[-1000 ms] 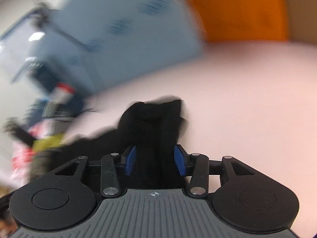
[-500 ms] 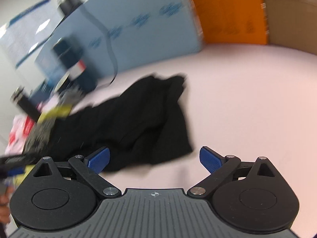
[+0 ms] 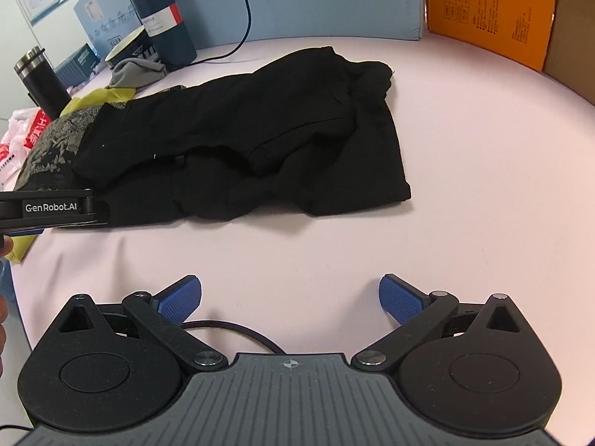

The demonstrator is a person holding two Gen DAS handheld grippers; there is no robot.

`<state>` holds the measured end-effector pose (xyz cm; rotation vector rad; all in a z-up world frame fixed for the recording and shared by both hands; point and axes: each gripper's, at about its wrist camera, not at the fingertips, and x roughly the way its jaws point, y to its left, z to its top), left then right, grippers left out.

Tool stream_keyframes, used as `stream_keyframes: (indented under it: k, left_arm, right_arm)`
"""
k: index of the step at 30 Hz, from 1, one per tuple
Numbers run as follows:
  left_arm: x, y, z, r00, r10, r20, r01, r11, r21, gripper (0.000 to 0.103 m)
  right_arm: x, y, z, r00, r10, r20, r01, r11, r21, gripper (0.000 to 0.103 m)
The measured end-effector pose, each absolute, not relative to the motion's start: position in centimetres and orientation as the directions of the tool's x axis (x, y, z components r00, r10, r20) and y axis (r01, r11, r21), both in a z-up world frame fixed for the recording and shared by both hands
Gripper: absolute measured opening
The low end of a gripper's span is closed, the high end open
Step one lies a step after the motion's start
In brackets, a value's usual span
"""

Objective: Fold clothes
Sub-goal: 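Release the folded shirt and withdraw both open grippers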

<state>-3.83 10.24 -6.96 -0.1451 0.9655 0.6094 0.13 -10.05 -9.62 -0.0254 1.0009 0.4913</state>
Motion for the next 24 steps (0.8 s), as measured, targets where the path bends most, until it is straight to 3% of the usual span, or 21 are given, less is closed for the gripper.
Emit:
stream_keyframes:
  k: [7,17,21,24]
  left_arm:
    - [-3.1,10.2,-7.2,0.415,0.421,-0.807,-0.54,0.828,0.154,0.09]
    - [-2.3,10.5,-8.2,0.386,0.399,-0.832,-0.535,0.831,0.15,0.091]
    - [-2.2,10.7,-8.4,0.39,0.391,-0.833,-0.54,0.831,0.137,0.092]
    - [-2.4,11.0,-8.3,0.4,0.403,-0.823,-0.542,0.828,0.141,0.103]
  right_arm:
    - [0.2,-7.7,-10.0,0.442,0.294,-0.847,-0.474,0.879,0.058,0.103]
    - [0.8,-7.8,-10.0,0.455,0.3,-0.838,-0.471,0.88,0.059,0.103]
    - [1.1,-10.0,-7.9,0.547,0.424,-0.722,-0.441,0.879,0.182,0.103]
    - [1.8,-11.9,-6.5,0.594,0.538,-0.598,-0.435,0.84,0.324,0.103]
